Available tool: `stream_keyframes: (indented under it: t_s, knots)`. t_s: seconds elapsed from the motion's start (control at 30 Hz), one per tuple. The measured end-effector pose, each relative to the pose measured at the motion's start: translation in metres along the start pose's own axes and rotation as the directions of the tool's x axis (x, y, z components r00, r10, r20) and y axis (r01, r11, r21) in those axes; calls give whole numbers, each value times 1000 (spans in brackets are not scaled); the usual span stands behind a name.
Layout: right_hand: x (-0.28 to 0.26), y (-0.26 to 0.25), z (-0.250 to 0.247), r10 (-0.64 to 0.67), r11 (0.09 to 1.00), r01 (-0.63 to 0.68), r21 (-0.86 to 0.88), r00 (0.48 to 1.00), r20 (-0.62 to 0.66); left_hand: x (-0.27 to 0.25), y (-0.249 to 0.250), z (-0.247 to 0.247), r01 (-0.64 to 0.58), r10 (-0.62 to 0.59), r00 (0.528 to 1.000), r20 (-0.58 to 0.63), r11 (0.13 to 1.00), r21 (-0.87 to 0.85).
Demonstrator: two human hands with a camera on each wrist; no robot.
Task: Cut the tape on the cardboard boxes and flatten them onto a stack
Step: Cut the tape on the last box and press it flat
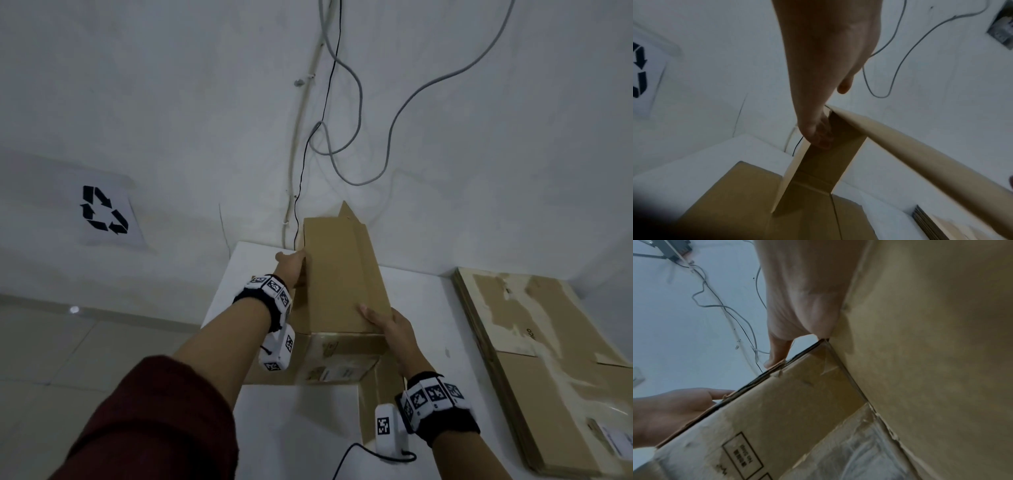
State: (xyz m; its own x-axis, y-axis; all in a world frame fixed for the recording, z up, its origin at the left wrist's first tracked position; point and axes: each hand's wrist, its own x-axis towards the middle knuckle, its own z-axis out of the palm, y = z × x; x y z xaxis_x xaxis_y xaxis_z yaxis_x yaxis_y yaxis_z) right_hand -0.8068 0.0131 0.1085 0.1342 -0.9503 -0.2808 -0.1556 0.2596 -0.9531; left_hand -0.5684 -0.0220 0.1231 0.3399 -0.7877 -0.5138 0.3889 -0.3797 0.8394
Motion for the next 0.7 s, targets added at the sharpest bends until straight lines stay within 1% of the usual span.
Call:
stream_keyframes:
  t_s: [0.03, 0.07, 0.13, 0.17, 0.2, 0.27, 0.3, 0.33, 0.37, 0.4, 0.43, 0.47, 0.5, 0.53, 0.57, 0.6, 0.63, 0.67, 0.7]
  knots:
    - [-1, 0, -1, 5, 1000, -5, 3, 1000, 2, -5, 2, 2, -3, 2, 1000, -22, 1000, -24]
    - [0, 0, -2, 8, 1000, -8, 6, 1000, 6, -7, 5, 4, -37, 35, 997, -62, 999, -28]
    - [0, 0, -3, 6, 1000, -6, 9, 1000, 15, -5, 6, 4, -166, 165, 974, -155, 986, 7]
    - [0, 0, -2, 4, 1000, -4, 8, 1000, 18, 1, 3, 2, -237, 236, 958, -165, 971, 16]
    - [1, 1, -2, 1, 1000, -1, 4, 1000, 17, 1, 4, 0, -269, 270, 952, -143, 963, 24]
    - [4, 2, -1, -8, 1000, 8, -17, 1000, -4, -2, 3, -2, -275, 285, 955, -78, 954, 122]
    - [6, 2, 0, -10, 999, 9, -35, 1000, -24, -9, 3, -1, -283, 290, 957, -4, 938, 199]
    - [10, 2, 0, -11, 998, 8, -54, 999, -46, -19, 1, 1, -293, 281, 956, 85, 916, 272]
    - [11, 1, 1, -18, 998, 15, -55, 998, -63, -26, -2, 5, -325, 271, 941, 201, 889, 323]
    - [15, 1, 1, -35, 998, 32, -46, 997, -70, -37, -5, 9, -345, 236, 923, 304, 856, 384]
    - [17, 0, 1, -59, 997, 55, -51, 996, -72, -42, -12, 13, -361, 181, 905, 386, 807, 468]
    - [19, -1, 2, -82, 995, 78, -68, 994, -65, -46, -19, 14, -375, 113, 894, 433, 717, 587]
    - [19, -4, 3, -105, 991, 100, -91, 993, -52, -49, -28, 14, -396, 67, 891, 449, 598, 697]
    - [19, -6, 5, -120, 986, 115, -117, 992, -38, -49, -38, 13, -418, 60, 892, 449, 493, 763]
    - [18, -9, 7, -131, 983, 126, -136, 991, -27, -48, -47, 10, -454, 103, 883, 457, 432, 780]
    - [18, -11, 8, -138, 980, 133, -150, 990, -22, -45, -55, 7, -499, 175, 864, 472, 418, 759]
    - [16, -14, 10, -150, 977, 146, -158, 988, -15, -44, -59, 4, -546, 252, 837, 485, 432, 718]
    - [15, -17, 10, -164, 973, 160, -163, 986, -10, -41, -62, 2, -573, 307, 820, 484, 452, 684]
    - [15, -18, 9, -185, 969, 181, -168, 983, -9, -40, -59, 1, -583, 334, 812, 479, 490, 648]
